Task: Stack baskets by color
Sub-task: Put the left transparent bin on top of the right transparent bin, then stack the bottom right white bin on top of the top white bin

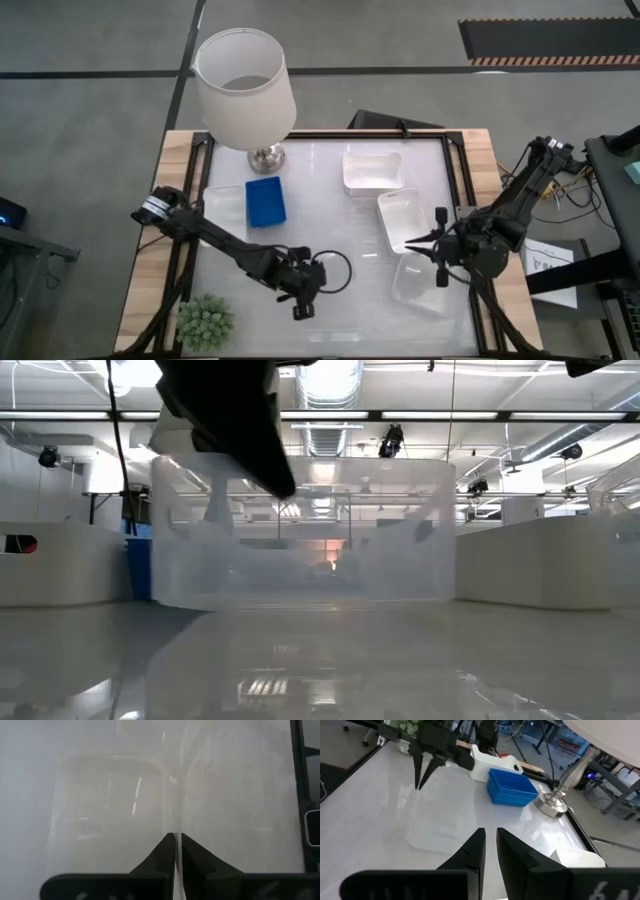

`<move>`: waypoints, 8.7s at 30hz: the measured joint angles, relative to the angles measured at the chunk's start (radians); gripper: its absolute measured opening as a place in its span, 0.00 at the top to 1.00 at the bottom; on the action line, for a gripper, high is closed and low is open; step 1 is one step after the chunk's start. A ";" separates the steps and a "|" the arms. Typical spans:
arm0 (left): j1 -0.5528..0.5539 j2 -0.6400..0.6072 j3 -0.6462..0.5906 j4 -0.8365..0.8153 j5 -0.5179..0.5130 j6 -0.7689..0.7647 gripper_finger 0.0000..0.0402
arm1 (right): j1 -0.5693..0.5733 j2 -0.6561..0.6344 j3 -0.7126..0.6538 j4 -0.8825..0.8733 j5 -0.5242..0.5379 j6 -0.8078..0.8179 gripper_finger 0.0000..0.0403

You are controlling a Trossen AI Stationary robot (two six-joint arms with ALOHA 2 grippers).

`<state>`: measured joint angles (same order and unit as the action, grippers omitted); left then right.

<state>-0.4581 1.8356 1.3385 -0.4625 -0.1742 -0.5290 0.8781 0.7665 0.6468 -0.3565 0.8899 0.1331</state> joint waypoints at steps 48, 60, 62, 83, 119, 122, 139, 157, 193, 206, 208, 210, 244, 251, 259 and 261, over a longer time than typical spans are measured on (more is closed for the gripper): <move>-0.041 -0.276 -0.095 0.070 -0.532 0.601 0.69 | -0.353 0.714 0.422 0.113 -0.498 -0.026 0.47; -0.051 -0.573 -0.528 0.612 -0.595 0.668 0.69 | -0.423 0.989 0.638 0.122 -0.585 -0.047 0.47; -0.053 -0.596 -0.587 0.697 -0.595 0.669 0.69 | -0.440 1.030 0.668 0.124 -0.621 -0.047 0.47; -0.061 -0.671 -0.695 1.009 -0.590 0.729 0.69 | -0.470 1.122 0.736 0.079 -0.682 -0.093 0.97; -0.074 -0.671 -0.704 1.023 -0.591 0.700 0.69 | -0.121 0.700 0.916 -0.878 -0.529 0.851 0.98; -0.074 -0.671 -0.703 1.023 -0.591 0.700 0.69 | -0.084 0.685 0.915 -0.908 -0.600 0.908 0.98; -0.074 -0.671 -0.704 1.023 -0.591 0.699 0.69 | 0.078 0.735 0.912 -1.014 -0.579 1.137 0.98; -0.074 -0.671 -0.705 1.022 -0.590 0.697 0.69 | 0.080 0.766 0.895 -1.030 -0.583 1.219 0.85; -0.074 -0.671 -0.706 1.022 -0.589 0.694 0.69 | 0.080 0.774 0.784 -0.991 -0.575 1.218 0.73; -0.074 -0.671 -0.706 1.022 -0.589 0.693 0.69 | 0.079 0.777 0.657 -0.862 -0.610 1.194 0.85; -0.074 -0.671 -0.706 1.022 -0.589 0.693 0.69 | 0.079 0.778 0.657 -0.859 -0.609 1.210 0.92; -0.074 -0.671 -0.706 1.022 -0.589 0.693 0.69 | 0.079 0.778 0.661 -0.861 -0.610 1.213 0.96; -0.073 -0.649 -0.704 1.024 -0.590 0.693 0.69 | 0.079 0.746 0.726 -0.876 -0.625 1.209 0.62; -0.073 -0.649 -0.703 1.033 -0.590 0.693 0.69 | 0.080 0.746 0.721 -0.885 -0.519 1.127 0.85; -0.072 -0.624 -0.703 1.060 -0.590 0.690 0.69 | 0.079 0.728 0.721 -0.892 -0.265 0.929 0.97; -0.072 -0.606 -0.703 1.059 -0.589 0.690 0.69 | 0.079 0.728 0.720 -0.892 -0.196 0.868 0.98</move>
<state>-0.5304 1.2291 0.6360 0.5962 -0.7635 0.1610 0.9566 1.4948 1.3666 -1.2485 0.6942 1.0011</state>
